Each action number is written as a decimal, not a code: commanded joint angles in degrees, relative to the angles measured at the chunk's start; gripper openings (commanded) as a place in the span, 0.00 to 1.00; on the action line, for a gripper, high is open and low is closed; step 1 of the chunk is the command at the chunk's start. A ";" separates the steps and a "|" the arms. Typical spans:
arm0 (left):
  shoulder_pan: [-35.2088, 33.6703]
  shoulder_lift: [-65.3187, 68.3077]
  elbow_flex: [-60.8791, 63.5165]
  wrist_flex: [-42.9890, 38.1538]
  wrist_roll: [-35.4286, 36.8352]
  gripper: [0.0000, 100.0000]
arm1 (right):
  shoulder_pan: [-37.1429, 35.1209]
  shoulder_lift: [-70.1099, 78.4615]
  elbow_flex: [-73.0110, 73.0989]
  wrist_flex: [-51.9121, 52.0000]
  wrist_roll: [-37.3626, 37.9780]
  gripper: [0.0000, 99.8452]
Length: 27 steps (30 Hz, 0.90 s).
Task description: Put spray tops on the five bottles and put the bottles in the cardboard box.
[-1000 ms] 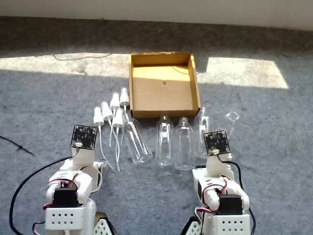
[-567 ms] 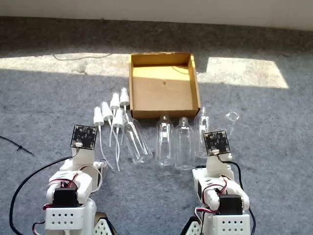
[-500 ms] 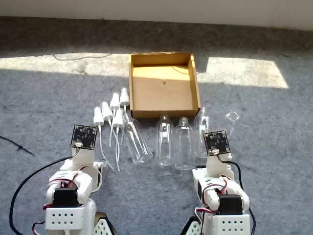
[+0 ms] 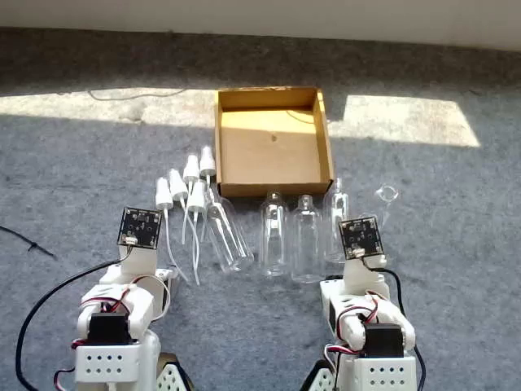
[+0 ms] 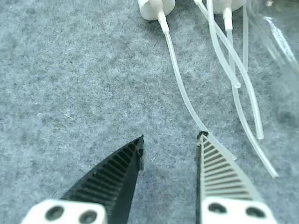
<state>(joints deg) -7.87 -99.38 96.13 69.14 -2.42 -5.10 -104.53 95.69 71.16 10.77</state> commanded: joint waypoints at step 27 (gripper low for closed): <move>0.75 -0.48 1.27 0.44 -0.26 0.18 | 14.20 -0.75 6.37 -21.32 0.62 0.01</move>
<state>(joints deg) -7.87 -99.38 96.13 69.14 -2.42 5.71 -104.53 95.69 56.22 10.77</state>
